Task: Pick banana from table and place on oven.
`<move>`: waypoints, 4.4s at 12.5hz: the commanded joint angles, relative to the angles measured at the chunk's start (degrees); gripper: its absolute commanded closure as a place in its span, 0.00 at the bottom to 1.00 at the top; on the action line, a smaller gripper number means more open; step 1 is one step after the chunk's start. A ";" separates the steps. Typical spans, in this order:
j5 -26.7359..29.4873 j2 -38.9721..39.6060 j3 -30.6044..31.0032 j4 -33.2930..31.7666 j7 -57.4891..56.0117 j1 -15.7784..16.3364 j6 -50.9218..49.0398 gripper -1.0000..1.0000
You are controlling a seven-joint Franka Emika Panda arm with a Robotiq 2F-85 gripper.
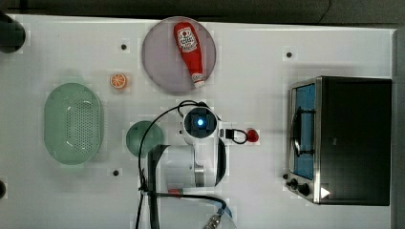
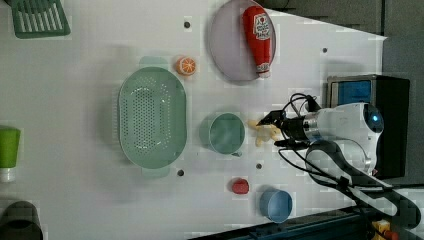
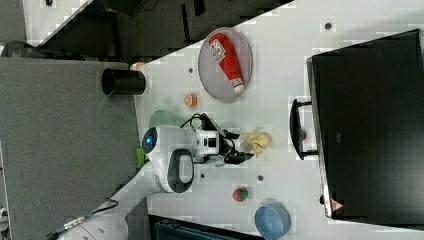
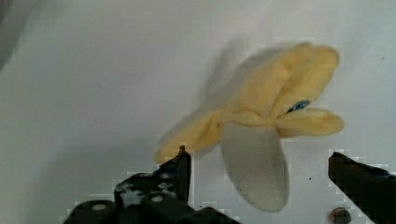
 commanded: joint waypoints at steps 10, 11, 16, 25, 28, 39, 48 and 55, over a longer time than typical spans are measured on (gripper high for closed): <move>-0.42 -3.41 -1.02 -0.31 0.38 -0.21 5.15 0.79; -0.42 -6.91 -0.96 -0.24 0.38 -0.21 3.29 0.79; -0.42 -26.68 -1.13 8.43 0.38 -0.36 -25.02 0.79; -0.92 -23.44 -18.11 33.26 -16.69 -1.43 -47.27 0.79; -0.92 -16.44 -26.62 36.80 -30.47 -1.94 -46.04 0.79; 1.83 -1.98 -39.17 37.47 -51.76 -3.48 -34.52 0.42; -2.24 -15.47 -34.68 39.86 -48.56 0.99 -43.46 0.00; -2.55 -23.82 -12.31 39.04 -3.07 4.59 -58.18 0.00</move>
